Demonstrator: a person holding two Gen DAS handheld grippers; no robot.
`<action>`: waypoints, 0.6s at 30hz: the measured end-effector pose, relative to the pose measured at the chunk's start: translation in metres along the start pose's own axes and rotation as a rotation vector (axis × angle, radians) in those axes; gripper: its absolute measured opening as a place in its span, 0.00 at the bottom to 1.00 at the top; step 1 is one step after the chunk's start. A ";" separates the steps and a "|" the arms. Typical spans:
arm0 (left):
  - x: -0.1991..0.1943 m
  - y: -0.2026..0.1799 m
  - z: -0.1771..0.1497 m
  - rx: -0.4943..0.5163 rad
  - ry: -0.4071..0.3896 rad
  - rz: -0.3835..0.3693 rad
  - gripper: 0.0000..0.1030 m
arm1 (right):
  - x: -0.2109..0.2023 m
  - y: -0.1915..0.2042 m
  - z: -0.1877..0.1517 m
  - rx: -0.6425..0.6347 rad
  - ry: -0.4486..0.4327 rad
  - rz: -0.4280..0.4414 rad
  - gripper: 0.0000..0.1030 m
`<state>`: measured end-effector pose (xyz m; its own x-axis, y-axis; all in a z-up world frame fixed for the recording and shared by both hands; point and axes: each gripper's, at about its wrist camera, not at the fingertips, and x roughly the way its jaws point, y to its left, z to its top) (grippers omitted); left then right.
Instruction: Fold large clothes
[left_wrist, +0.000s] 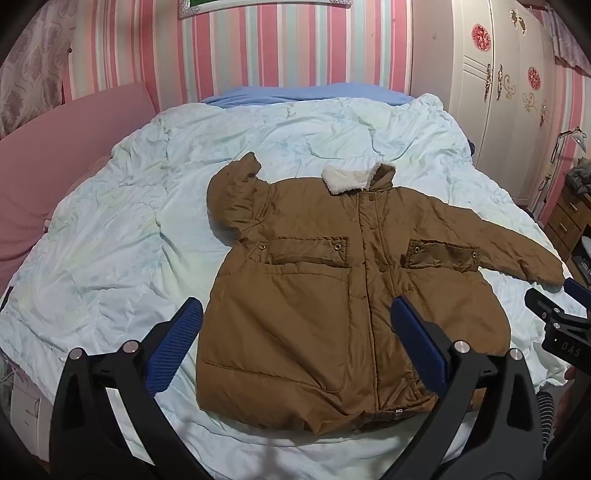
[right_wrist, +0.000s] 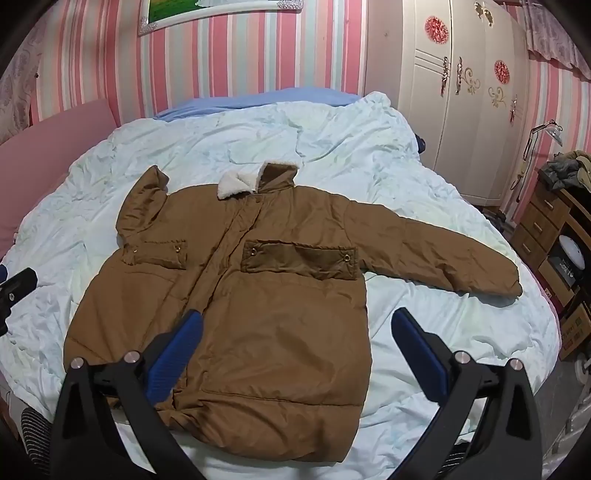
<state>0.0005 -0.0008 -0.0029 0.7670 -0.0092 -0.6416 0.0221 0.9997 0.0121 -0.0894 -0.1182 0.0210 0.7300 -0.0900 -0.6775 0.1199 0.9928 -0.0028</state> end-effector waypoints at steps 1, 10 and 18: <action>0.000 0.000 0.000 0.000 0.000 0.000 0.97 | 0.001 0.000 -0.001 -0.001 0.000 0.000 0.99; 0.000 0.001 -0.001 0.000 0.000 0.002 0.97 | 0.003 -0.002 -0.001 0.006 0.003 -0.003 0.99; -0.001 0.002 -0.003 -0.003 0.000 0.001 0.97 | 0.004 -0.001 -0.001 0.005 0.001 -0.005 0.99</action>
<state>-0.0025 0.0015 -0.0047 0.7672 -0.0079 -0.6413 0.0193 0.9998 0.0109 -0.0877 -0.1198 0.0175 0.7285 -0.0949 -0.6784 0.1270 0.9919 -0.0023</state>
